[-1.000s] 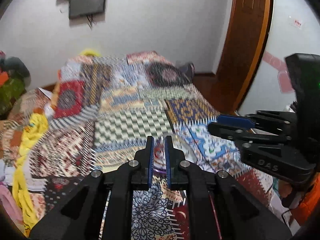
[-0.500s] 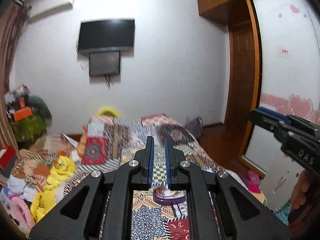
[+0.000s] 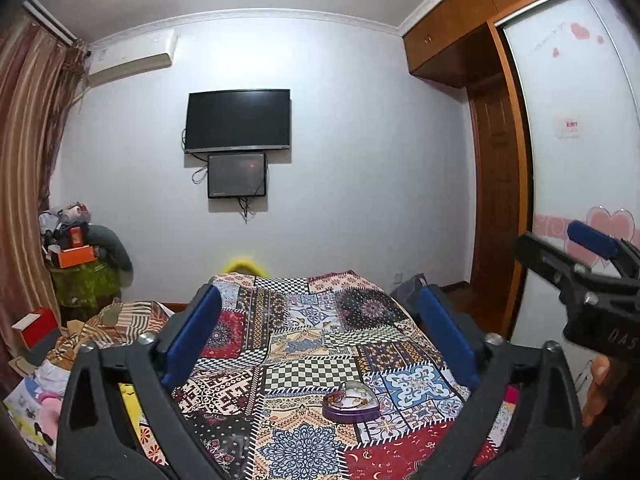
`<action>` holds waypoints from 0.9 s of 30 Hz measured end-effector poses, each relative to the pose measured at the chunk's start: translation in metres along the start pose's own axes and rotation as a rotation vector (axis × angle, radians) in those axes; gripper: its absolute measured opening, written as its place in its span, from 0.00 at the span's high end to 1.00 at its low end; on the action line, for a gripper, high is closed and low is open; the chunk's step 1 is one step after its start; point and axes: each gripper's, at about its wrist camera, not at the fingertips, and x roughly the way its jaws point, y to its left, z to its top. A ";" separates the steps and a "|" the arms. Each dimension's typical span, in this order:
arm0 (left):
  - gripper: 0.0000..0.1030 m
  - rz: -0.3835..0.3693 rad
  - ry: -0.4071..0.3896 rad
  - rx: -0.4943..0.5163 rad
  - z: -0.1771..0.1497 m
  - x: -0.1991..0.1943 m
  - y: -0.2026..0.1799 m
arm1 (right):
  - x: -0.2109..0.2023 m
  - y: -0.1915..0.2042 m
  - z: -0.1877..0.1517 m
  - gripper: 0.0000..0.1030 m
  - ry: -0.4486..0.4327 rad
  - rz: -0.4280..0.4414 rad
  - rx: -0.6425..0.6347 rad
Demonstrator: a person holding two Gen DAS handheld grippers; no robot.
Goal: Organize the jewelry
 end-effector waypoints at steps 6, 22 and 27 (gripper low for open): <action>0.02 -0.016 0.017 -0.021 -0.002 -0.002 0.003 | -0.004 -0.002 -0.003 0.00 0.024 0.004 -0.004; 0.01 -0.007 0.045 -0.018 -0.009 0.003 0.002 | -0.012 -0.006 -0.004 0.00 0.041 0.018 0.000; 0.01 -0.008 0.064 -0.030 -0.011 0.005 0.005 | -0.011 -0.005 -0.004 0.00 0.058 0.024 0.004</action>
